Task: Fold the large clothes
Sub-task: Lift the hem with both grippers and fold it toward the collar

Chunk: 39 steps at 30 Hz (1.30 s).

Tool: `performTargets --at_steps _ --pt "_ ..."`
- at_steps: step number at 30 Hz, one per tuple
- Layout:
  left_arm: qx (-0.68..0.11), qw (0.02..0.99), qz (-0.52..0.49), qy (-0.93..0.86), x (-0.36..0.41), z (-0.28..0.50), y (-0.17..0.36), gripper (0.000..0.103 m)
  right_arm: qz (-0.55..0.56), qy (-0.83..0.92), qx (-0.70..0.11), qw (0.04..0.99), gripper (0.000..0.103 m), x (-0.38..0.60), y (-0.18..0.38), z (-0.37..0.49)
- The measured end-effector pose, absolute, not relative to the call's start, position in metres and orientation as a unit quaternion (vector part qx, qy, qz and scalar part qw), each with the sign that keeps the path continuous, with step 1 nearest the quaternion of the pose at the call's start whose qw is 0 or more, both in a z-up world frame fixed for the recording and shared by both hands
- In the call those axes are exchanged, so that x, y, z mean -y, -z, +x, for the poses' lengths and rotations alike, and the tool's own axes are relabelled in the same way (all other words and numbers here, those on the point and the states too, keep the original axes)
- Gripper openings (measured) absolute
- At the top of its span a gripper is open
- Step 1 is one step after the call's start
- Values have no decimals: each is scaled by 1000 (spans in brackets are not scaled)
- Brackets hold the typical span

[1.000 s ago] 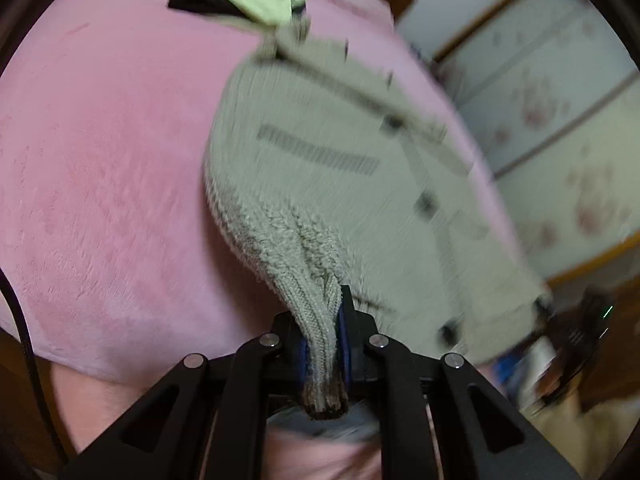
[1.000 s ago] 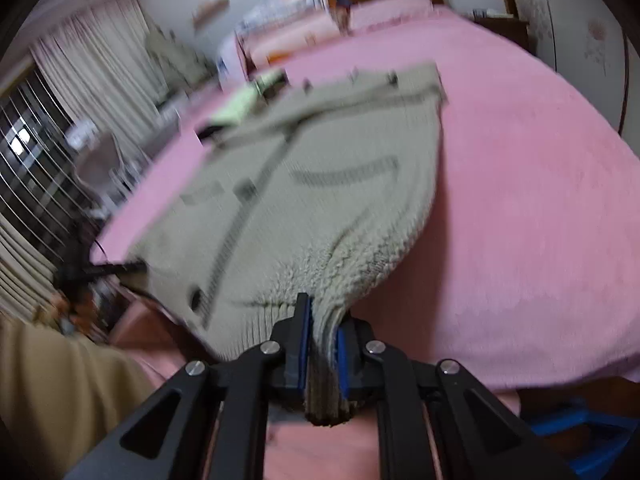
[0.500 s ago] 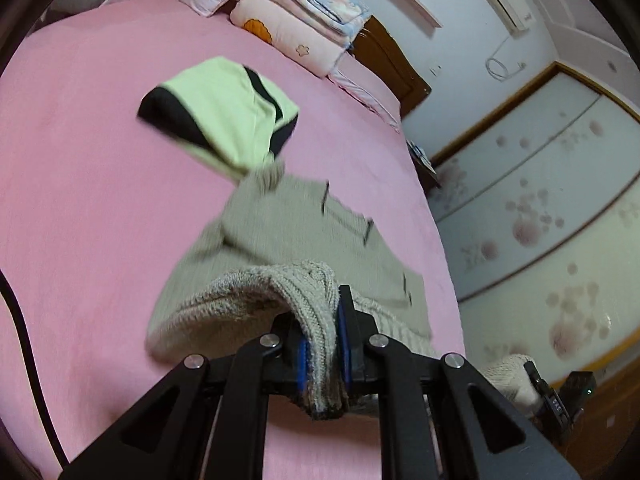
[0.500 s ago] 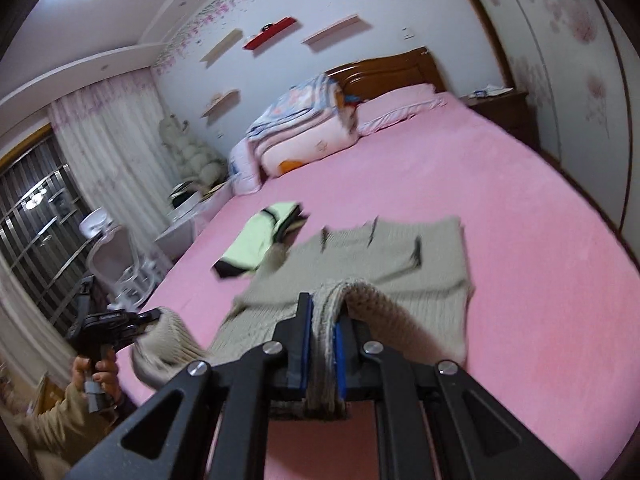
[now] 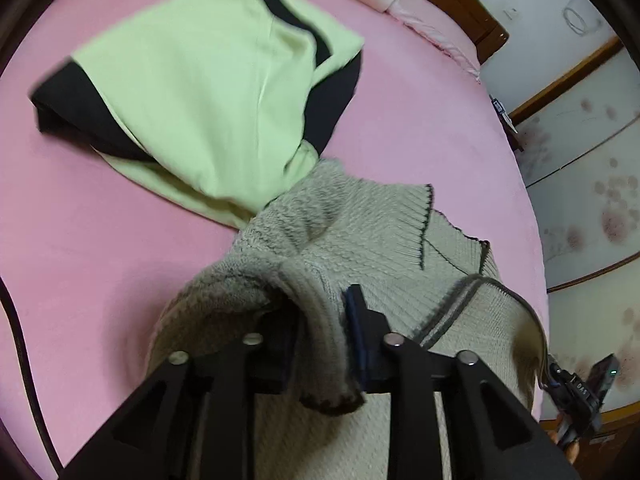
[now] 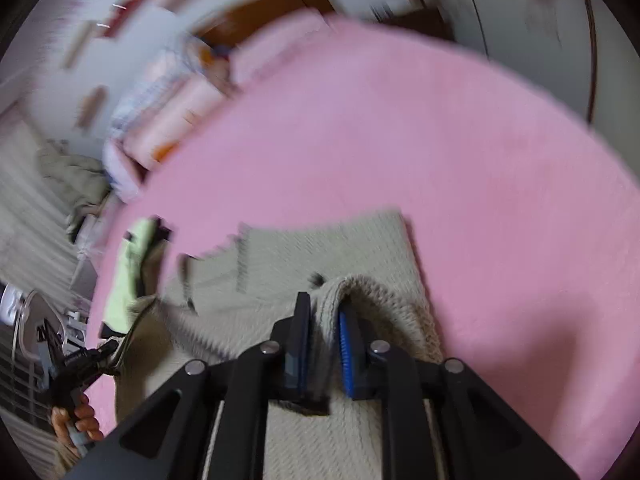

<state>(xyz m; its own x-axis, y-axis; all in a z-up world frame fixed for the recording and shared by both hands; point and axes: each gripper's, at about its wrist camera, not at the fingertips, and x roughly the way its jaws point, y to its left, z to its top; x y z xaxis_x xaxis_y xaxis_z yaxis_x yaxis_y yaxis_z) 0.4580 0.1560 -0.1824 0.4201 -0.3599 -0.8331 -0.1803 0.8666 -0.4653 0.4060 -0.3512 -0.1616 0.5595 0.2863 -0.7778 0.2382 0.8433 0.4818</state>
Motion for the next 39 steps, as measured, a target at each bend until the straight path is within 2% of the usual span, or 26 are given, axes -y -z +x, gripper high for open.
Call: performTargets --at_steps 1,3,5,7,9,11,16,22,25,27,28,29,30,34,39 --pt "-536 798 -268 68 -161 461 186 25 290 -22 -475 830 34 354 168 411" --pt "-532 791 -287 93 -168 462 187 30 294 -35 -467 834 43 357 164 411" --pt "-523 793 -292 116 -173 459 181 30 298 -47 -449 841 46 364 155 404" --pt "-510 803 -280 130 -176 454 171 36 304 -58 -429 848 47 371 145 397" --pt "-480 829 -257 126 -179 448 158 65 281 -60 -407 867 48 375 134 392" --pt "-445 857 -232 119 -184 445 147 73 219 -43 -403 888 48 369 127 393" --pt "-455 861 -198 112 -186 452 151 73 105 -23 -439 892 48 343 143 414" --pt "-481 862 -136 83 -164 480 172 72 76 -8 -461 884 48 332 163 444" --pt "-489 860 -123 78 -156 493 179 57 77 5 -474 877 48 332 173 460" --pt "-497 858 -107 72 -149 501 181 39 78 10 -479 875 46 332 179 467" --pt "-500 859 -94 62 -145 504 181 34 85 6 -480 873 30 333 182 469" --pt "-502 859 -81 54 -142 504 181 23 86 4 -481 873 16 332 184 469" --pt "-499 862 -75 48 -137 503 179 21 81 9 -480 873 11 330 184 468" --pt "-475 878 -41 27 -126 497 164 16 55 31 -432 900 10 321 166 453" --pt "-437 898 -55 9 -132 503 141 13 66 54 -383 920 10 327 138 451"
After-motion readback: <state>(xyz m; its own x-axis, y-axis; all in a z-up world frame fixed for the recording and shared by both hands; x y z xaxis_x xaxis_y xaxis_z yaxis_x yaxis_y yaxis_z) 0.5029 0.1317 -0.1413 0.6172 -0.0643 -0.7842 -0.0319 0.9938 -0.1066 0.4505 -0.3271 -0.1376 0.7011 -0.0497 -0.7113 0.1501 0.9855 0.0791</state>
